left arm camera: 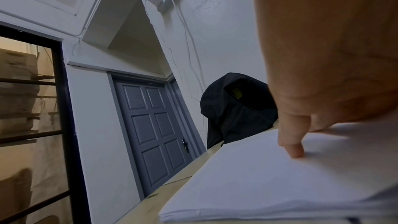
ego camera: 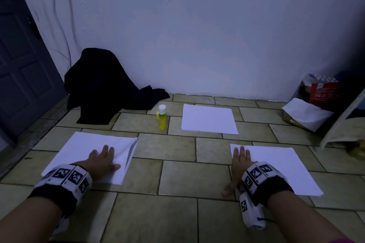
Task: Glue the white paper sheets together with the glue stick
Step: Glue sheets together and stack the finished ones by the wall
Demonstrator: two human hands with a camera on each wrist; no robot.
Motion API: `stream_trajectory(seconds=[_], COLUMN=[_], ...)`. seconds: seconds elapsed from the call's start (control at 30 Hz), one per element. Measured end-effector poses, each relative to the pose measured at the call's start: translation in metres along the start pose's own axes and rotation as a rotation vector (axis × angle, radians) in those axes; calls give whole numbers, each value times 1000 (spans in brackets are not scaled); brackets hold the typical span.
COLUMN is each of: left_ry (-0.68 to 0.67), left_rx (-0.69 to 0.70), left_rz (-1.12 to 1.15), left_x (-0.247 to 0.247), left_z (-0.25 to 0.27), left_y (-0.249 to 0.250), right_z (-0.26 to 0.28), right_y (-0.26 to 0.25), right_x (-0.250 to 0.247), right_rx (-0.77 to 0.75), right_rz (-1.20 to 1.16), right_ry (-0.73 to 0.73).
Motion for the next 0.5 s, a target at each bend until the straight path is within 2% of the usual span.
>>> stream_trajectory(seconds=[0.2,0.27,0.5], left_ry=[168,222,250], left_rx=[-104,-114,-172], left_rz=[427,444,438], left_x=[-7,-12,-16], left_z=[-7,-5,-2], left_y=[-13,-20,-27], right_z=[-2,-1,4], right_y=[0,0,-1], right_x=[1,1,-1], right_rx=[-7,-11,-21], right_rz=[-10,-15,-7], right_ry=[18,31,41])
Point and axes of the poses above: each hand's wrist, its own z-axis away from the middle knuckle, its own x-axis out of the palm, y = z × x, the point moved 8 cm from there along -z, towards the middle knuckle, and after that the axes turned 9 degrees about -z, right-handed, at the moved point
